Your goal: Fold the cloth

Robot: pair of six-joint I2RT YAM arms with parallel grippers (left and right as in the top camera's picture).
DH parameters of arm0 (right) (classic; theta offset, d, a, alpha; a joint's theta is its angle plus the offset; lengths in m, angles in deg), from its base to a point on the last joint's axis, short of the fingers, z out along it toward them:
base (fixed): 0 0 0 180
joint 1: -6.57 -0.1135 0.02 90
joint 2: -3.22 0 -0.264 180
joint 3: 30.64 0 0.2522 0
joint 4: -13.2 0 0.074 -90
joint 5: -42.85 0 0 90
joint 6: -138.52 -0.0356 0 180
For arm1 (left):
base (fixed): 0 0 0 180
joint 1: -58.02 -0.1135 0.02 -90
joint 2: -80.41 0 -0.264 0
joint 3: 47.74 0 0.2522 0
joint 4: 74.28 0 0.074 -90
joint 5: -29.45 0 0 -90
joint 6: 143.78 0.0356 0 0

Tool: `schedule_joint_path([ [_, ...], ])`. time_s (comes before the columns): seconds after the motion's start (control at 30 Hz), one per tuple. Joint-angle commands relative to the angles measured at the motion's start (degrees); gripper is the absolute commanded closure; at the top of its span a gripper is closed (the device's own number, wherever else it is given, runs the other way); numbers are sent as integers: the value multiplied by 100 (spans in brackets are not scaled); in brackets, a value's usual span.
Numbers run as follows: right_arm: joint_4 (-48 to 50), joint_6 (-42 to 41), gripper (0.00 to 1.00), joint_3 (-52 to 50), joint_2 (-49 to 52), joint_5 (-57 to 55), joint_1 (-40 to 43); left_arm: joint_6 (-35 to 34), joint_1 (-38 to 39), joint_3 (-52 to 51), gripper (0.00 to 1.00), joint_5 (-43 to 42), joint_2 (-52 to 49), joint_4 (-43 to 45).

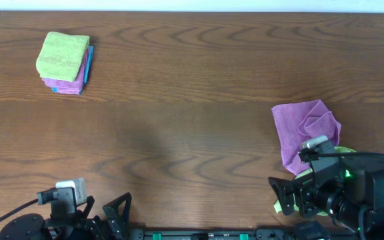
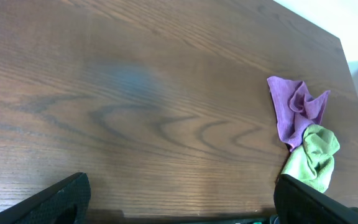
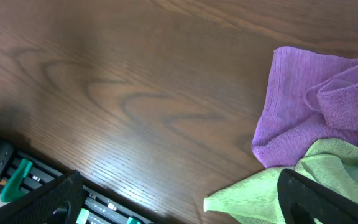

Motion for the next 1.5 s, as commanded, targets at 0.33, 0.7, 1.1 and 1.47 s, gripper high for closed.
schedule_joint_path([
  [0.33,11,22,1,-31,-17,-28,-48,1200,887,-675,5,2048,866,1386],
  [0.7,11,22,1,-31,-17,-28,-48,1698,881,-3027,5,2411,1458,3307],
  [1.1,11,22,1,-31,-17,-28,-48,1263,334,-4319,5,2463,1703,4199],
  [1.47,9,20,1,-31,-17,-28,-48,909,225,-4964,5,2455,2197,4194],
])
